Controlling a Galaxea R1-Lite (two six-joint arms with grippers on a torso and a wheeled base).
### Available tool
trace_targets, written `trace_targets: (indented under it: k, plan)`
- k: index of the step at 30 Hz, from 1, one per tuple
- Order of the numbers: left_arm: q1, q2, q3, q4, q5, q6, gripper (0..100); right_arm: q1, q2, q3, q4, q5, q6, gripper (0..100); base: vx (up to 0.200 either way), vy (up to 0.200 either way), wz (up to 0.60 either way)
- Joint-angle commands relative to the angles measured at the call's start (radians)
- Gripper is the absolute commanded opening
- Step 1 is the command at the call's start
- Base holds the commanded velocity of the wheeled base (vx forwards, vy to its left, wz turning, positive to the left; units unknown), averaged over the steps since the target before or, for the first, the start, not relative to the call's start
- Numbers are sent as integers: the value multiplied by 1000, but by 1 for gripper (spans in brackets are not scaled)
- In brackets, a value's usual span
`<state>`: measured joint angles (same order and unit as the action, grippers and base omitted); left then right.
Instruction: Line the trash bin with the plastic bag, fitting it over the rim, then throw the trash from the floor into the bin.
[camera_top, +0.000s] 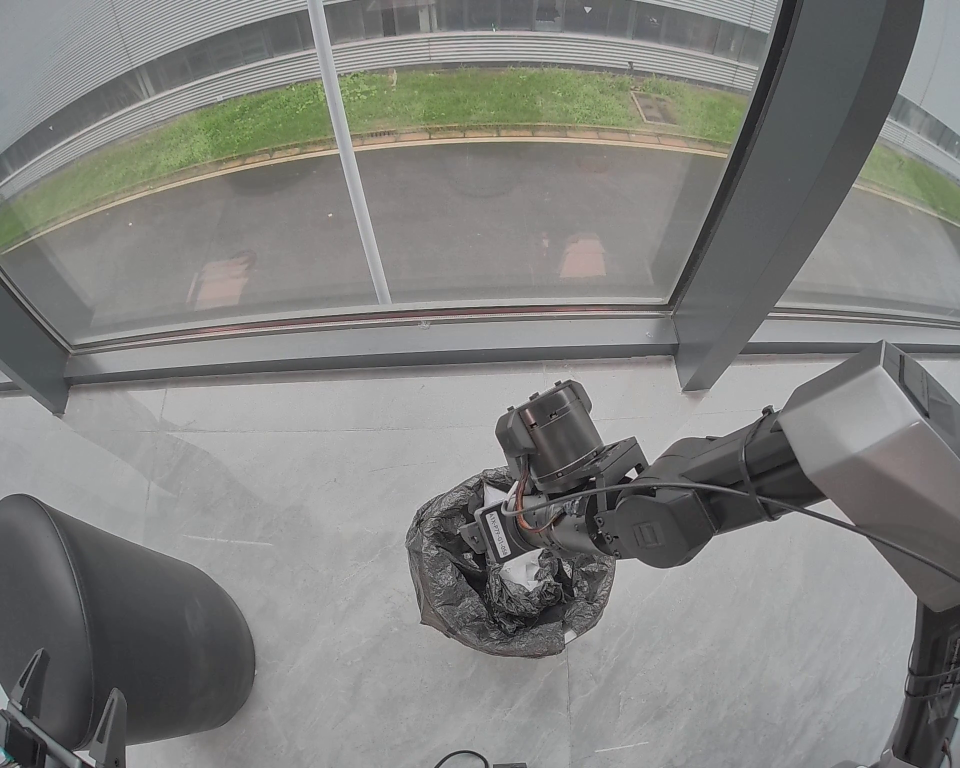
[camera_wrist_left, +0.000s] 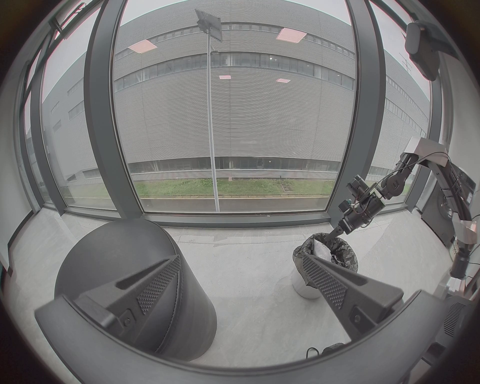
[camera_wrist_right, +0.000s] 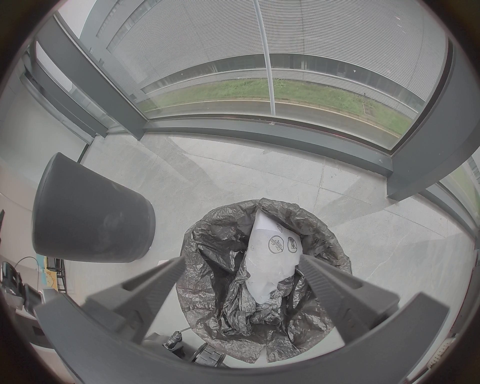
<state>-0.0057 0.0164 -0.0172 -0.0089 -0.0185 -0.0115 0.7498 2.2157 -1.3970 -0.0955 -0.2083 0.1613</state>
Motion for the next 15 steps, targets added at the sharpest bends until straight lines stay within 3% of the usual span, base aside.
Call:
trace_targets:
  k: [1, 15]
  plan:
    - [0, -15, 17, 0, 0, -1, 100, 6, 42, -4, -9, -3, -2, 0, 0, 0, 0]
    - [0, -15, 17, 0, 0, -1, 100, 6, 104, -59, -12, -3, -20, 0, 0, 0, 0]
